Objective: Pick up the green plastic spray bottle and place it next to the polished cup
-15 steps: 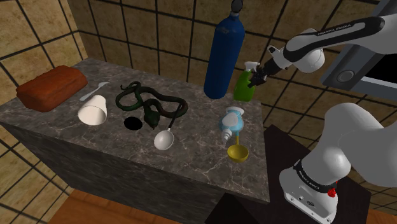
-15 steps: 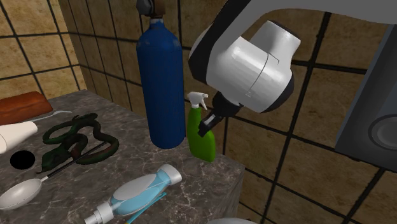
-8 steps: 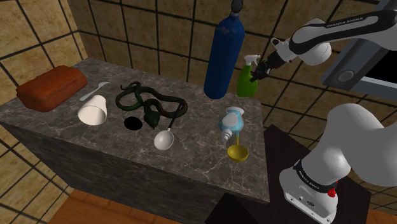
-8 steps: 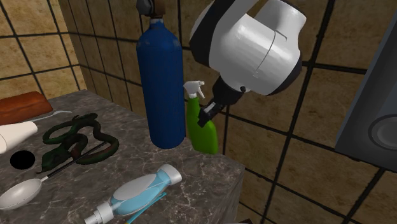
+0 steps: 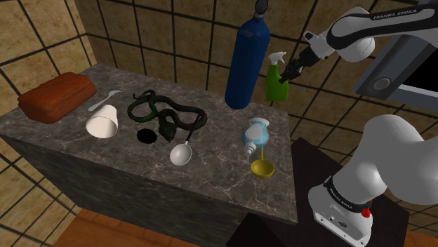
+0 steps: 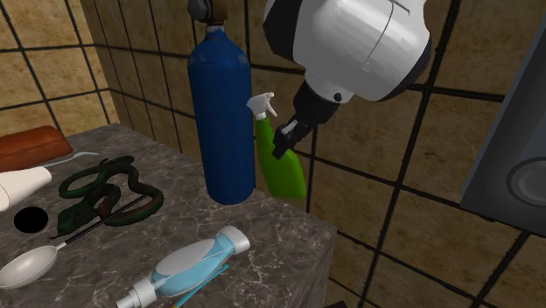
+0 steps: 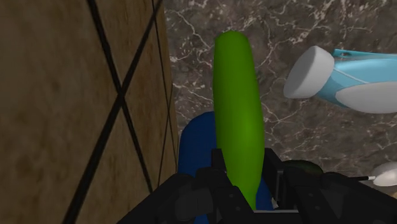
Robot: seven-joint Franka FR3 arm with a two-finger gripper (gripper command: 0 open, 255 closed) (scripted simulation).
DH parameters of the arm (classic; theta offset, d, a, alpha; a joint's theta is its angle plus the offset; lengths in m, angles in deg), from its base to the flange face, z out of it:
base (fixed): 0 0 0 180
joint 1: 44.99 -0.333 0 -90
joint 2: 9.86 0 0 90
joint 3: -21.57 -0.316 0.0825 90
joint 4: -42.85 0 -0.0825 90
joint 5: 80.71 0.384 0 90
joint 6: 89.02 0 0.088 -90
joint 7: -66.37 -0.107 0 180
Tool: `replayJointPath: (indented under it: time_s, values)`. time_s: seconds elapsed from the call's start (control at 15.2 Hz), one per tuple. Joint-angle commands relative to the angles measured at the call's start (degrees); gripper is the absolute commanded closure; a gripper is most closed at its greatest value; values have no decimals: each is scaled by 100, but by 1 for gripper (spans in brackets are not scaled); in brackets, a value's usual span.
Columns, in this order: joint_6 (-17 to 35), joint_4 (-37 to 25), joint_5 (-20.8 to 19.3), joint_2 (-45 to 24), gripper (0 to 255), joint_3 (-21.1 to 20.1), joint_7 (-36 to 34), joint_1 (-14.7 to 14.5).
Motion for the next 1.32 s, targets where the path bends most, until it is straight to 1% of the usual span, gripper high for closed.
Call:
replayJointPath:
  time_s: [0.0,0.59,1.25]
  values:
    - [-187,-99,-27,70,255,-162,-94,100]
    - [-869,-522,-76,290,255,-657,-399,345]
    - [-1596,-1096,-60,428,255,-1058,-671,449]
